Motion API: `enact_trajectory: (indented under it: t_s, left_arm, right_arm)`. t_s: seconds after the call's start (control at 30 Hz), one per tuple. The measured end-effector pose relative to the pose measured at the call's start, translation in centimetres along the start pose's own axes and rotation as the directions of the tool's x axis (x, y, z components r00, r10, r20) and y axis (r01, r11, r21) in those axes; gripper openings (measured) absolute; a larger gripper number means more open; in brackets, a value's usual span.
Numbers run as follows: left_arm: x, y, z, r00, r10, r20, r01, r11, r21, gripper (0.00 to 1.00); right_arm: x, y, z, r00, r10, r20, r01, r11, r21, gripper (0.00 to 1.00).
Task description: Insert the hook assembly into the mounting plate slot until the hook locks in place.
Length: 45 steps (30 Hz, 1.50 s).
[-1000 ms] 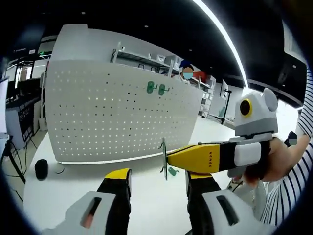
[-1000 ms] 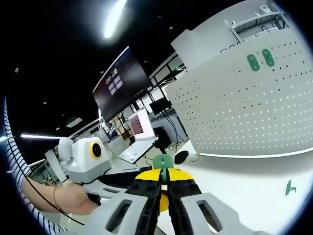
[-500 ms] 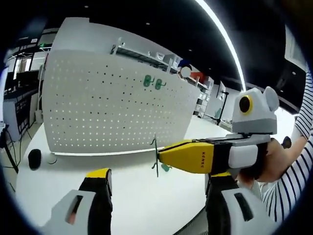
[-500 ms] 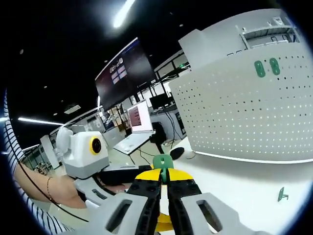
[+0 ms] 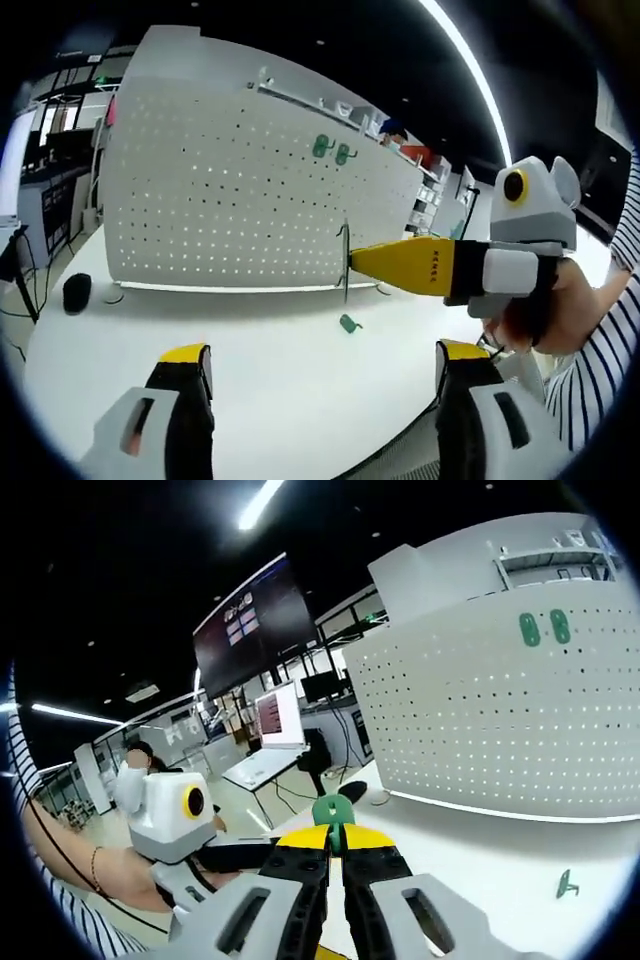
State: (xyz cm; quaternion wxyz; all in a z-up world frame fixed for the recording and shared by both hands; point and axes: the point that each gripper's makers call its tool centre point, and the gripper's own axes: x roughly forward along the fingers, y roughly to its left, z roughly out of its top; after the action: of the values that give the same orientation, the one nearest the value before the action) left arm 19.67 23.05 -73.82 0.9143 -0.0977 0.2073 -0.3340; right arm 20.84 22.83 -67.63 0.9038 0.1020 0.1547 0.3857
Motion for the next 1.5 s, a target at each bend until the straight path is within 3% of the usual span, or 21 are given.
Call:
enact_trajectory:
  t_s: [0.3, 0.47, 0.7, 0.8, 0.87, 1.0, 1.1, 1.23, 1.33, 1.5]
  left_arm:
    - [-0.1, 0.0, -1.2, 1.0, 0.028, -0.009, -0.028, 0.999, -0.017, 0.99]
    - [-0.2, 0.1, -1.1, 0.999, 0.039, 0.004, -0.039, 0.999, 0.0, 1.0]
    - [-0.4, 0.0, -1.3, 0.999, 0.032, 0.009, -0.032, 0.999, -0.025, 1.0]
    - [-0.4, -0.4, -1.7, 1.0, 0.027, -0.007, -0.027, 1.0, 0.005, 1.0]
    - [-0.5, -0.3, -1.7, 1.0, 0.029, -0.004, -0.029, 1.0, 0.003, 1.0]
    - [-0.6, -0.1, -1.7, 1.0, 0.031, 0.001, -0.031, 1.0, -0.002, 1.0]
    - [-0.2, 0.1, -2.7, 0.999, 0.02, -0.04, -0.02, 1.0, -0.006, 1.0]
    - [0.1, 0.0, -3.0, 0.999, 0.01, -0.047, -0.011, 0.999, -0.031, 1.0]
    - [0.0, -0.1, -2.9, 0.999, 0.012, -0.046, -0.013, 1.0, -0.022, 1.0]
    - [-0.1, 0.2, -2.8, 0.999, 0.018, -0.042, -0.02, 0.999, -0.037, 1.0]
  right_arm:
    - [-0.2, -0.5, -0.3, 1.0, -0.023, 0.002, 0.023, 0.999, -0.034, 0.01]
    - [-0.1, -0.8, -0.4, 0.999, -0.038, 0.003, 0.038, 0.997, -0.069, 0.01]
    - [-0.3, -1.3, 0.3, 0.997, -0.067, 0.039, 0.07, 0.994, -0.083, 0.01]
    - [-0.5, -1.7, 0.8, 0.995, -0.085, 0.06, 0.091, 0.99, -0.106, 0.01]
    - [-0.7, -2.1, 1.2, 0.992, -0.1, 0.071, 0.106, 0.991, -0.078, 0.01]
    - [-1.3, -3.8, 3.0, 0.978, -0.163, 0.133, 0.18, 0.976, -0.12, 0.01]
    - [-1.5, -5.8, 4.4, 0.962, -0.216, 0.169, 0.238, 0.964, -0.12, 0.01]
    - [-1.4, -7.6, 6.3, 0.944, -0.254, 0.208, 0.283, 0.951, -0.125, 0.01]
    - [-1.6, -9.5, 8.5, 0.921, -0.292, 0.256, 0.334, 0.932, -0.138, 0.01]
    - [-2.0, -12.0, 10.3, 0.893, -0.342, 0.292, 0.394, 0.908, -0.143, 0.01]
